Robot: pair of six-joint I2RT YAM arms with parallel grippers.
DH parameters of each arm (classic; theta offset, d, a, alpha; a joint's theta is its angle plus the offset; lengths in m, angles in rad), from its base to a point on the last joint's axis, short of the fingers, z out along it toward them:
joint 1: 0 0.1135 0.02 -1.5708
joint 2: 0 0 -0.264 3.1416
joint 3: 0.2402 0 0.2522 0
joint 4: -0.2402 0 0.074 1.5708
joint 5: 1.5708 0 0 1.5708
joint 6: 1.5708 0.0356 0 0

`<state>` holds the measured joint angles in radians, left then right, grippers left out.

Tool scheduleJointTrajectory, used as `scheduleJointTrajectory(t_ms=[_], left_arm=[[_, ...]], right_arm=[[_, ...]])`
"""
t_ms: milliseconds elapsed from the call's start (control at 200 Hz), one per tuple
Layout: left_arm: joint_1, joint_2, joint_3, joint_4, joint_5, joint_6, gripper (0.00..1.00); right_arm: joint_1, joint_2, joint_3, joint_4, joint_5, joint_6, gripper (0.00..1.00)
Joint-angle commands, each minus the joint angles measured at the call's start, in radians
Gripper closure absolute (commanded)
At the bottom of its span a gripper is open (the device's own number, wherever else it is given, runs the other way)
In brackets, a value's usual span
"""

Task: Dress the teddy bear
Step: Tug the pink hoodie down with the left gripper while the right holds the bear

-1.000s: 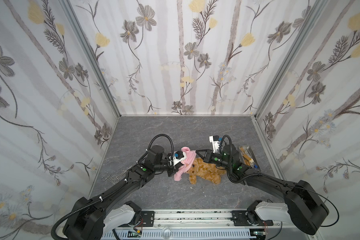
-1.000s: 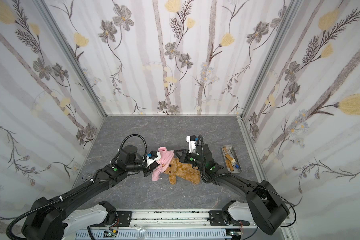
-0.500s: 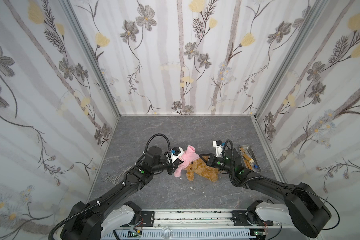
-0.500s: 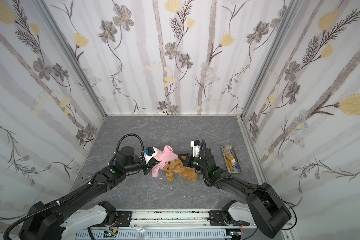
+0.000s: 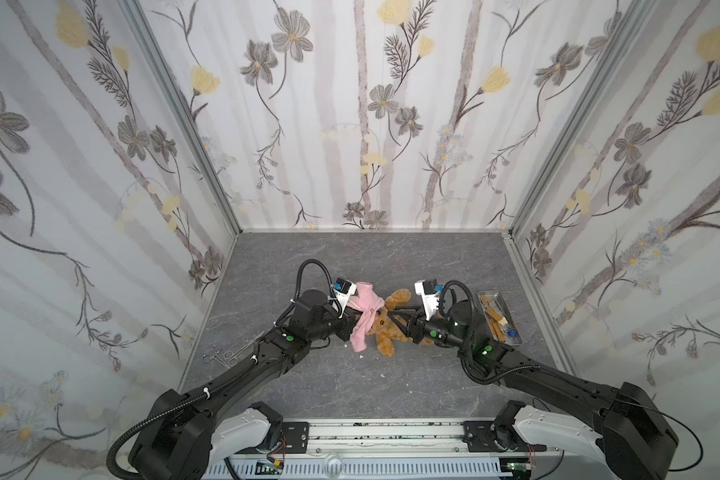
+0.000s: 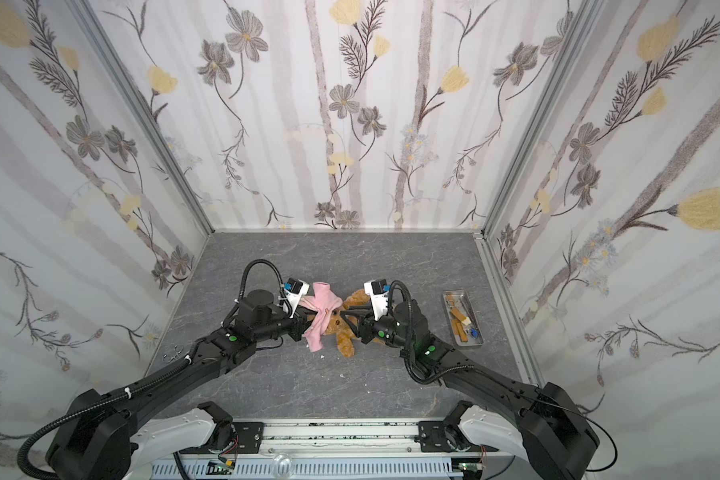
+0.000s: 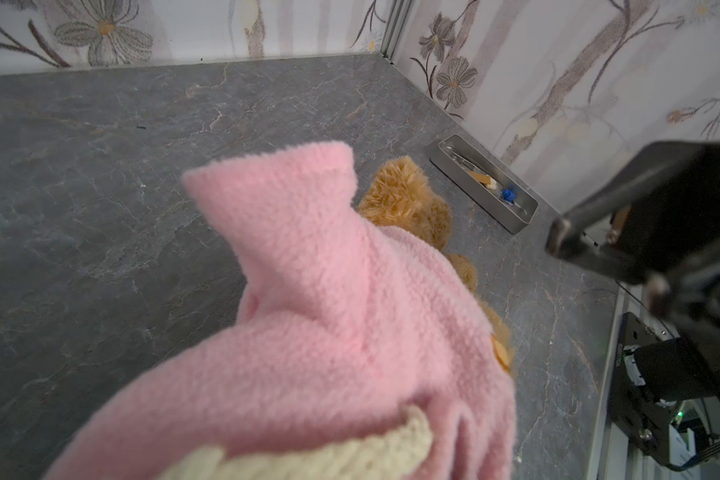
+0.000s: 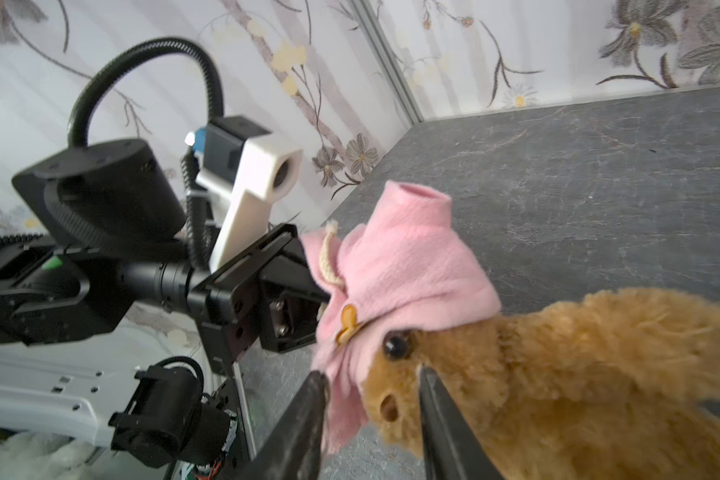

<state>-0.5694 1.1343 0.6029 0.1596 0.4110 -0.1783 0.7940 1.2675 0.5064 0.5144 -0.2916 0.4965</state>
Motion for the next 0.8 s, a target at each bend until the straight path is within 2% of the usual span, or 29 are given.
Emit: scheduleJointTrajectory(t_ms=[0,180,345,794], left_arm=[[0.0,0.011,0.021,0.059,-0.001,-0.218,1.0],[-0.009,0.022,0.021,0.064,0.019,-0.273,1.0],[-0.011,0.028,0.022,0.063,0.021,-0.271,1.0],[-0.017,0.038,0.021,0.064,0.029,-0.254,1.0]], right_arm=[[0.07,0.015,-0.047,0.113,0.082,-0.08,0.68],[0.149,0.1,-0.097,0.263,0.151,-0.076,0.78],[0.176,0.21,-0.108,0.387,0.189,-0.039,0.78],[0.186,0.321,-0.069,0.46,0.246,-0.023,0.77]])
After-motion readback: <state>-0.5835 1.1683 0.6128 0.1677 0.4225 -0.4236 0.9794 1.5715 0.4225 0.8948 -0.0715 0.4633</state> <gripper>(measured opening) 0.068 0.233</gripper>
